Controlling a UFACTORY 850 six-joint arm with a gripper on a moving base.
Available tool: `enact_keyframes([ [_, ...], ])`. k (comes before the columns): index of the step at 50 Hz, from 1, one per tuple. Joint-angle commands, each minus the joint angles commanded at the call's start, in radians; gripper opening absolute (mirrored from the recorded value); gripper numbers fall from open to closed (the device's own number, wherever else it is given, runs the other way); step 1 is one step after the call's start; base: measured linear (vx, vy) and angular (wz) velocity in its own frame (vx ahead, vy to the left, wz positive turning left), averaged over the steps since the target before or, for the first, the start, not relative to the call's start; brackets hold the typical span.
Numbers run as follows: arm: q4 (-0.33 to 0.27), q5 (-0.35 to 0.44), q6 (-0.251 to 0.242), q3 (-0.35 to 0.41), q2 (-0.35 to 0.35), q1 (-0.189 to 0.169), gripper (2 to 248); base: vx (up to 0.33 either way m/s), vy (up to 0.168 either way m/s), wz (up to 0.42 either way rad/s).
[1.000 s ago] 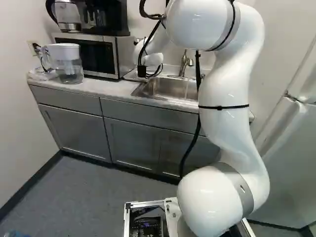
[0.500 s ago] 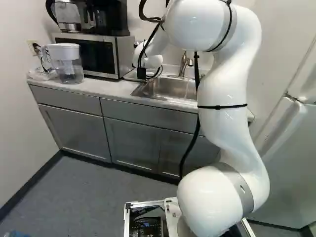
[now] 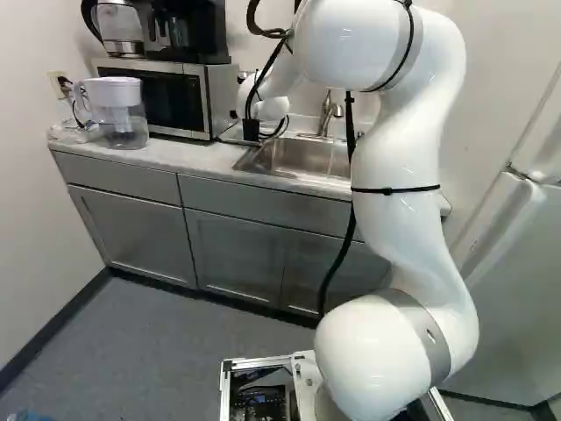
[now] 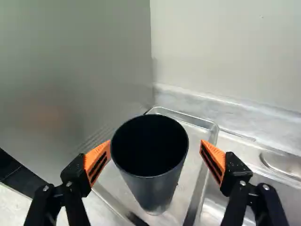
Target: Rinse the cup and place it in the tray
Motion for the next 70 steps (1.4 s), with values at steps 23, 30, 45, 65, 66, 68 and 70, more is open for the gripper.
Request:
enact_keyframes([
  [23,0.000,0.000,0.000,-0.015,0.028,0.000,247,0.000,0.000,0.000],
  [30,0.000,0.000,0.000,-0.020,0.035,0.000,247,0.000,0.000,0.000],
  [45,0.000,0.000,0.000,-0.033,0.051,0.000,247,0.000,0.000,0.000],
  [65,0.000,0.000,0.000,-0.053,0.069,0.000,247,0.000,0.000,0.000],
  [66,0.000,0.000,0.000,-0.054,0.070,0.000,247,0.000,0.000,0.000],
  [68,0.000,0.000,0.000,-0.055,0.072,-0.001,247,0.000,0.000,0.000],
  [70,0.000,0.000,0.000,-0.057,0.074,-0.002,247,0.000,0.000,0.000],
])
